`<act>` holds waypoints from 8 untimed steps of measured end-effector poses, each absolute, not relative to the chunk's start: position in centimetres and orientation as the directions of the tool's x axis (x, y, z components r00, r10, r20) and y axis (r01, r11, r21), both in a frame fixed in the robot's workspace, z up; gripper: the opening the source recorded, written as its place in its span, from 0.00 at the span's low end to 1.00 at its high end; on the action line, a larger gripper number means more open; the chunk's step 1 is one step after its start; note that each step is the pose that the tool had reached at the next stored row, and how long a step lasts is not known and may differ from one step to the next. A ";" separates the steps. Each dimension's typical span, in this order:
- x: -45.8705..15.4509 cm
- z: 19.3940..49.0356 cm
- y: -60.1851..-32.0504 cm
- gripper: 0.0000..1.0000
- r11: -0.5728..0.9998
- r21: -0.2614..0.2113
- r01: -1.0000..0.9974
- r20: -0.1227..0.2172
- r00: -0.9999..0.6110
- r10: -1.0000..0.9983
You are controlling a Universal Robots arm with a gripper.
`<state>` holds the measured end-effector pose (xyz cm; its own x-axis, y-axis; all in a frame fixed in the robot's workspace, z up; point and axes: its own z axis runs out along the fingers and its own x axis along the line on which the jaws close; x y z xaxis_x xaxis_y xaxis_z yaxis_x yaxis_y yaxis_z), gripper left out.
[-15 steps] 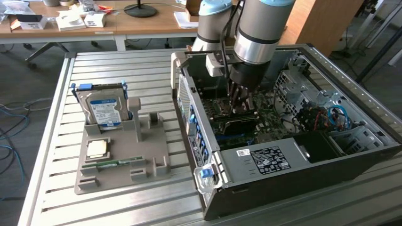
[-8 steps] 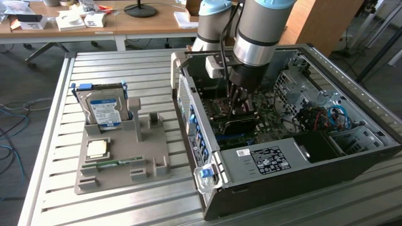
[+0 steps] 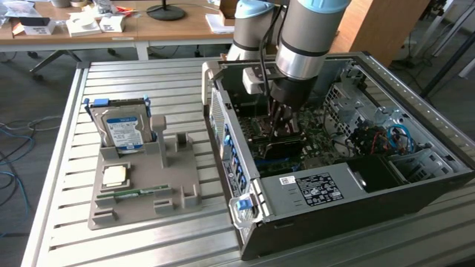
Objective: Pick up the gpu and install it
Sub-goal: 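Press down on the gpu until it lock into place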
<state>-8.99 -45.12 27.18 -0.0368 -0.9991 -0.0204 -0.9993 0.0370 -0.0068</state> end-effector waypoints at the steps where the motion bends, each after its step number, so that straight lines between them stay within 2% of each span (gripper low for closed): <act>1: -9.0 27.1 -45.1 0.11 0.037 -0.007 -0.999 -0.020 -0.037 -0.999; 8: -9.0 26.8 -45.1 0.11 0.037 -0.007 -0.999 -0.020 -0.037 -0.999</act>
